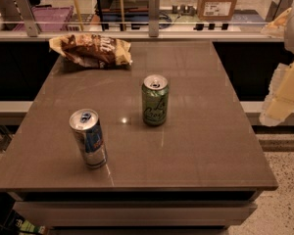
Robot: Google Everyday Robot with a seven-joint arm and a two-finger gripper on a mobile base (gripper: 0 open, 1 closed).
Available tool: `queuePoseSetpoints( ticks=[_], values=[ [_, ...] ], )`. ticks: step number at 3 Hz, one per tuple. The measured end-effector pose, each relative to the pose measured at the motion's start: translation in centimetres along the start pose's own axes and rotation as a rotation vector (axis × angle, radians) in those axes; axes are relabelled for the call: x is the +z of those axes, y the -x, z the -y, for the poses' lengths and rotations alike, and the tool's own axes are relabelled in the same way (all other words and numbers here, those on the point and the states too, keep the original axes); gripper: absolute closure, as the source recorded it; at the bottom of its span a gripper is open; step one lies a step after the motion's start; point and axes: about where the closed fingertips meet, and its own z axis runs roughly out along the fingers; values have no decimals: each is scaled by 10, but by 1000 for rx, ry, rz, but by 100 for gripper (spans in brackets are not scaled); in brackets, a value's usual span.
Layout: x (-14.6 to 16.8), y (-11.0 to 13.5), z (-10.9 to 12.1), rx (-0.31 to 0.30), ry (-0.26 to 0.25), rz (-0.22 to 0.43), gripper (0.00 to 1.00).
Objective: Move redbull can near brown chip bag
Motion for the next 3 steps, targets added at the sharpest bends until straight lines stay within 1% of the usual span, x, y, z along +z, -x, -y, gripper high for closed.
queuePoseSetpoints(
  ticks=[1,2,3],
  values=[
    [0,0,0,0,0,0,0],
    [-5,12,-7,5,8,28,0],
    [-9,22,-15,7,18,81,0]
  ],
)
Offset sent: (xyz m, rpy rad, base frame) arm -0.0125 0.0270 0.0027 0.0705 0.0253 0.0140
